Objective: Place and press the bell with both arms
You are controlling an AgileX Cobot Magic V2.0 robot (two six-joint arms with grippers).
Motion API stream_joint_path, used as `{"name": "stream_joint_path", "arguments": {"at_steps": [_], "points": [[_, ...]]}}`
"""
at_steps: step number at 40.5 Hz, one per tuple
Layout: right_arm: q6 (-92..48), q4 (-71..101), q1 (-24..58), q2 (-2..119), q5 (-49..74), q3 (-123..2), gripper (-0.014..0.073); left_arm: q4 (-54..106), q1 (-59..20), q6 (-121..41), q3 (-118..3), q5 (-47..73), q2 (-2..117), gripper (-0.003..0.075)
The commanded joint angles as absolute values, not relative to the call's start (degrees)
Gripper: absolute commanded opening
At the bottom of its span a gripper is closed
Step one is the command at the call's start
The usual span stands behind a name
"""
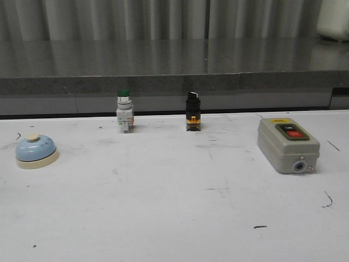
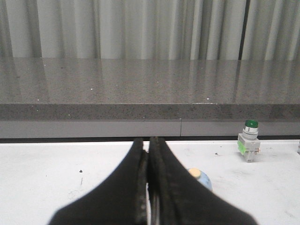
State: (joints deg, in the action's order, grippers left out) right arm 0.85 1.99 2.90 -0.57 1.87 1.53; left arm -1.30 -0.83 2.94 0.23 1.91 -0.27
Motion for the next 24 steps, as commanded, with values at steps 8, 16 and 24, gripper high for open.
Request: {"name": "stream_joint_path", "arguments": {"at_steps": [8, 16, 24], "points": [[0.6, 1.7, 2.5, -1.5, -4.3, 1.2, -0.0068, -1.1, -1.5, 3.4, 1.7, -4.2, -1.2, -0.002], [0.6, 1.8, 2.5, -1.5, -2.2, -3.4, -0.0068, 0.0, -1.5, 3.4, -2.8, -5.1, -1.1, -0.002], [0.0, 1.4, 2.5, -0.1, 8.3, -14.4, -0.0068, 1.6, -1.5, 3.4, -15.1, 1.8, -0.6, -0.002]]}}
